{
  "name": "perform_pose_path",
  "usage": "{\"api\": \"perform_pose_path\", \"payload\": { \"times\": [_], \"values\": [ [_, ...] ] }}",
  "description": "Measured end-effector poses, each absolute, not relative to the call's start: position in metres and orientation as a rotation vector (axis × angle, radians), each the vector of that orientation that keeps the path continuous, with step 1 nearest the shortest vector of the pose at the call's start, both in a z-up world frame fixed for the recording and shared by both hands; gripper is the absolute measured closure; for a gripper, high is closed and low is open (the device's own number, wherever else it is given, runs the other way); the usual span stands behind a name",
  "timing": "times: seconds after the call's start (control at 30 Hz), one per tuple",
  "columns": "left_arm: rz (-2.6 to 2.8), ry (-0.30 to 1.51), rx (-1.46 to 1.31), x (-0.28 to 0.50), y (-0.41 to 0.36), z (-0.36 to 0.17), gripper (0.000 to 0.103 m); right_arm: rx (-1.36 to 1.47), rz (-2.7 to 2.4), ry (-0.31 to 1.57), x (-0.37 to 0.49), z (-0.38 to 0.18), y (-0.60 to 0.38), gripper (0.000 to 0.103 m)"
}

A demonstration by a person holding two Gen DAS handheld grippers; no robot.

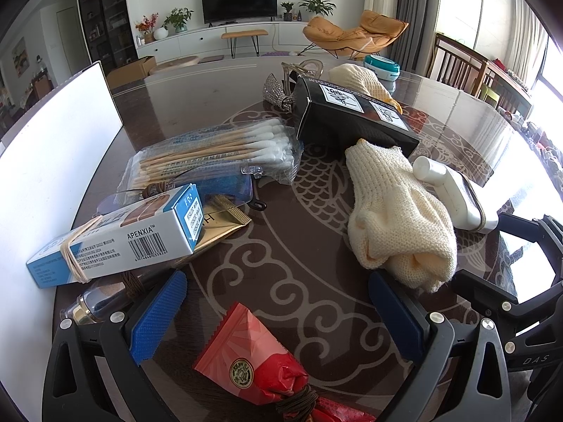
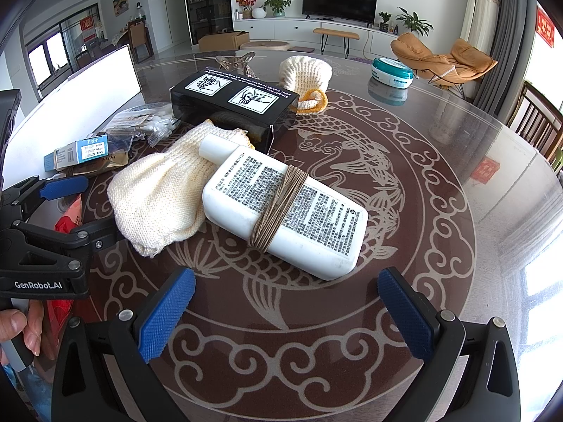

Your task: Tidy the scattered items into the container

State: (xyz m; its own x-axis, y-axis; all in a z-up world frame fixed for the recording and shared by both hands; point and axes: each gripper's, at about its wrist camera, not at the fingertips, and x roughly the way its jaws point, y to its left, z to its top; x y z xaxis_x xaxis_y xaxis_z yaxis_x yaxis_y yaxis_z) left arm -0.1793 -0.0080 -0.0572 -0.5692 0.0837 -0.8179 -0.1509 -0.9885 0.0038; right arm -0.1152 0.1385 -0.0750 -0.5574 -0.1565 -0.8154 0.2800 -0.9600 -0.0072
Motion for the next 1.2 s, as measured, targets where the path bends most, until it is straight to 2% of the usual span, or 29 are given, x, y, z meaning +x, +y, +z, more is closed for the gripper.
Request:
{"api": "perform_pose_path", "payload": {
  "times": [0.67, 0.8, 0.97, 1.2],
  "values": [
    [2.649, 0.108, -1.42, -0.179, -0.009, -0.056, 0.0, 1.323, -2.565, 0.198, -0.115, -0.075, 0.139, 0.0],
    [2.57, -0.038, -1.331, -0.149, -0.023, -0.039, 0.0, 1.323, -2.565, 0.198, -0.115, -0.075, 0.139, 0.0],
    [2.576, 0.032, -1.329, -0.104, -0.045, -0.034, 0.0, 1.323, -2.565, 0.198, -0.116, -0.075, 0.139, 0.0],
    [2.529, -0.091, -1.37, -0.099, -0.067, -0.04, 0.0, 1.323, -2.565, 0.198, -0.116, -0.075, 0.139, 0.0]
  ]
}}
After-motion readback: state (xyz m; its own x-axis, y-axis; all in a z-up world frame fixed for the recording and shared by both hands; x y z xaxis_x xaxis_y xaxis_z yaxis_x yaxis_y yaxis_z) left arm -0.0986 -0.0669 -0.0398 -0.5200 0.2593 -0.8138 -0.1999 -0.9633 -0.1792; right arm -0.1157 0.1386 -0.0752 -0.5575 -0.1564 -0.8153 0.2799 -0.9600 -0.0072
